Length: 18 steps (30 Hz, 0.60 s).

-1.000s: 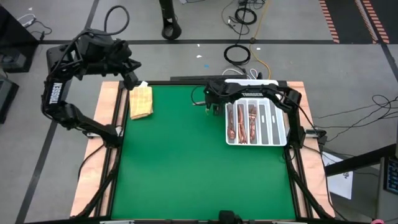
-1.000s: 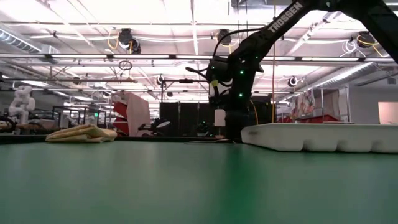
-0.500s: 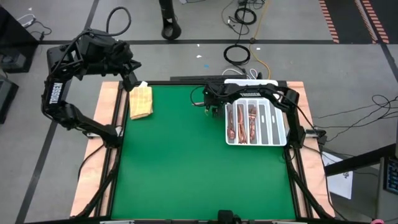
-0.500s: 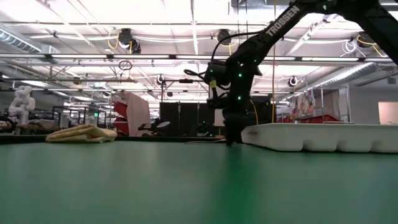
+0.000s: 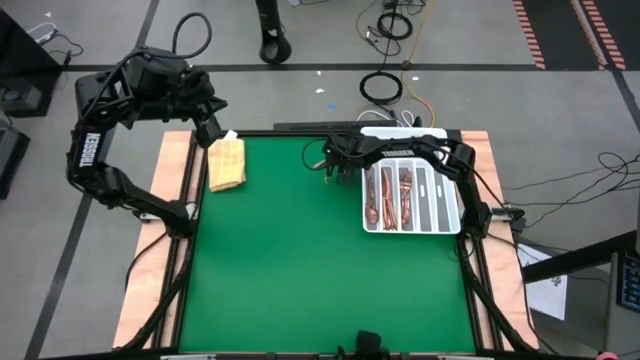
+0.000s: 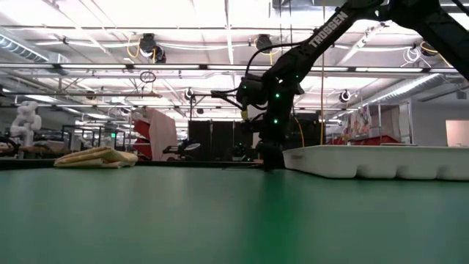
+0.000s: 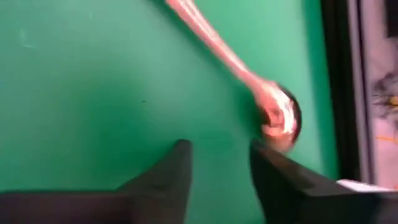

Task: Sort silverware
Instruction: Put the gold spoon into the silverware organizer

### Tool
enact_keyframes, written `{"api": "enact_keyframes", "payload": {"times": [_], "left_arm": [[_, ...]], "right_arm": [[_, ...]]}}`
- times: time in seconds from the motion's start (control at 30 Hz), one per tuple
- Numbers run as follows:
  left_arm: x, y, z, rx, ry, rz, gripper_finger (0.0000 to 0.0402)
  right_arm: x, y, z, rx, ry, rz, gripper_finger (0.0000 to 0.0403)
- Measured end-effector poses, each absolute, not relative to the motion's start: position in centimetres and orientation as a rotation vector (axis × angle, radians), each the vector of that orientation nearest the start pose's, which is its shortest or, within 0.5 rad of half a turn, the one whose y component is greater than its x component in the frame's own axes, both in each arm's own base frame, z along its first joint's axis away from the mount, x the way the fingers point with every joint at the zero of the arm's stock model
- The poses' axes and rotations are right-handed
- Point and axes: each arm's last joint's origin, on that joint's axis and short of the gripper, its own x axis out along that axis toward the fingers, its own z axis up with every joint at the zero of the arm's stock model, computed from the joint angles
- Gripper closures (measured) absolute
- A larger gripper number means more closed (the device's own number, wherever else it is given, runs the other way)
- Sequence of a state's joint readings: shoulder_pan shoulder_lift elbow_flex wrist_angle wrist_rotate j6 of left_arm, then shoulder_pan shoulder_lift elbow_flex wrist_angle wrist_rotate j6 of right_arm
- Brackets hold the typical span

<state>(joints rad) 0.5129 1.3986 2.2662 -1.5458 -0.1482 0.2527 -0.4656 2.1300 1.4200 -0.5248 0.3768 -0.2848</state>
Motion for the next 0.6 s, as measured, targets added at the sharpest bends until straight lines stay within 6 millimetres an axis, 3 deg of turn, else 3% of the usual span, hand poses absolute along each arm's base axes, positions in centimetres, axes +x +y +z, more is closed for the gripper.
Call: {"api": "enact_keyframes", "payload": {"times": [0.2,0.4,0.5,0.6], "left_arm": [[13.9,8.3,52.9,0.133,0.759,0.535,0.0388],[13.9,8.3,52.9,0.132,0.761,0.534,0.0388],[13.8,8.4,52.8,0.126,0.769,0.553,0.0388],[13.9,8.8,53.0,0.088,0.729,0.593,0.0388]], "right_arm": [[36.7,-18.8,12.2,-0.116,1.379,-0.54,0.0387],[36.9,-17.7,12.8,-0.109,1.374,-0.549,0.0402],[36.5,-16.9,15.0,-0.078,1.356,-0.499,0.0403],[36.7,-17.0,19.8,-0.031,1.251,-0.462,0.0403]]}}
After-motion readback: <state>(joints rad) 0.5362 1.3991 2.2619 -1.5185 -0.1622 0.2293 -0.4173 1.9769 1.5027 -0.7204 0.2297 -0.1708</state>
